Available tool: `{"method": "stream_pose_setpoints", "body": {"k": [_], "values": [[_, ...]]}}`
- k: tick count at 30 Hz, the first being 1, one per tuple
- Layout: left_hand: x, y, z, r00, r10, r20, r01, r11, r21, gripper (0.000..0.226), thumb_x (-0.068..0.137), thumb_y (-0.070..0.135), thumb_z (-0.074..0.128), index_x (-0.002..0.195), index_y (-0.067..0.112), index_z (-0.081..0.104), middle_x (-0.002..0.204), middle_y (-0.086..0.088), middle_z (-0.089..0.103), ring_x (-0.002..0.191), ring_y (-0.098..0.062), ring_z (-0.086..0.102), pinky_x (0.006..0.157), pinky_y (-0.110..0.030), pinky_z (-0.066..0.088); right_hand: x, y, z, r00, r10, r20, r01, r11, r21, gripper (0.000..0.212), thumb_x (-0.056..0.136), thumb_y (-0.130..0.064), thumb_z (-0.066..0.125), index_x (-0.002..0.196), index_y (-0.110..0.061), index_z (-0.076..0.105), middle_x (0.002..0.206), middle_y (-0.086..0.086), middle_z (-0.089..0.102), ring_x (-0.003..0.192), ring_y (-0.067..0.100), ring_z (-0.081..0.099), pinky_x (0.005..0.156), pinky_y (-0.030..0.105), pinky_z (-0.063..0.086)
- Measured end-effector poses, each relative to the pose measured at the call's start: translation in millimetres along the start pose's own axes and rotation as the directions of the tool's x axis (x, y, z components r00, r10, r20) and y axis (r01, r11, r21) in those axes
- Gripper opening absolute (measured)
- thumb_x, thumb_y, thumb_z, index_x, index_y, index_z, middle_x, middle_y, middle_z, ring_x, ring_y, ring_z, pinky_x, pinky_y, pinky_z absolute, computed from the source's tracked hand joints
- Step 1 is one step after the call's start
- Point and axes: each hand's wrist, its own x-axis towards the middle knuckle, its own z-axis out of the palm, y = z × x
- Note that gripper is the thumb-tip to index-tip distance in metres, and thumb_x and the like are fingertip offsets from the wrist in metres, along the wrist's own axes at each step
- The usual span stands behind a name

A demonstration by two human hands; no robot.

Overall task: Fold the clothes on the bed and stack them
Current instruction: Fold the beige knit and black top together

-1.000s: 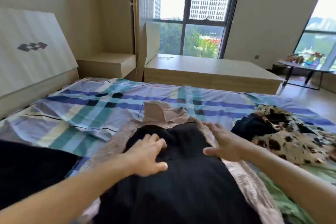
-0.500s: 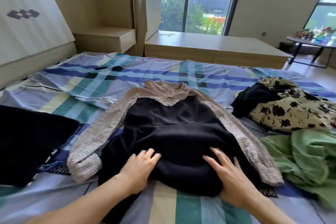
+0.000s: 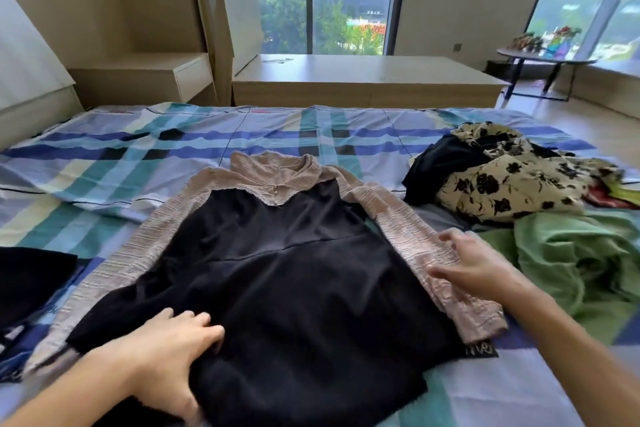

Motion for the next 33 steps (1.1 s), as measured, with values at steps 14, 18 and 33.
{"method": "stream_pose_setpoints", "body": {"k": [14,18,33], "values": [[147,108,-104,0.816,0.109,-0.568,-0.399,0.817,-0.416,0.063,0.080,0.072,0.043,0.126,0.031,0.054,0.128,0.009,0.050,0.126,-0.012,0.044,0.111,-0.034,0.035,41,53,-78,0.966,0.225,0.127,-0.258,0.835,0.485,0.011,0.091,-0.009,0.067,0.101,-0.005,0.068,0.097,0.016,0.071,0.081,0.027,0.070,0.065,0.033,0.061],[209,129,-146,0.776,0.000,-0.631,-0.356,0.826,-0.438,0.049,0.097,0.051,0.051,0.135,0.021,0.050,0.137,-0.003,0.046,0.131,-0.024,0.041,0.112,-0.043,0.035,61,75,-156,0.986,0.163,-0.019,-0.143,0.909,0.391,0.015,0.090,-0.009,0.069,0.102,-0.017,0.066,0.099,0.014,0.070,0.084,0.031,0.068,0.070,0.039,0.061],[302,120,-171,0.903,0.079,-0.422,-0.296,0.826,-0.479,0.083,0.095,0.055,0.055,0.160,0.020,0.017,0.166,-0.009,0.017,0.153,-0.024,0.013,0.124,-0.039,0.014,95,65,-169,0.958,0.257,0.130,-0.288,0.872,0.397,0.081,0.045,-0.048,0.090,0.113,-0.010,0.071,0.091,0.018,0.074,0.055,0.022,0.071,0.054,0.035,0.061]]}}
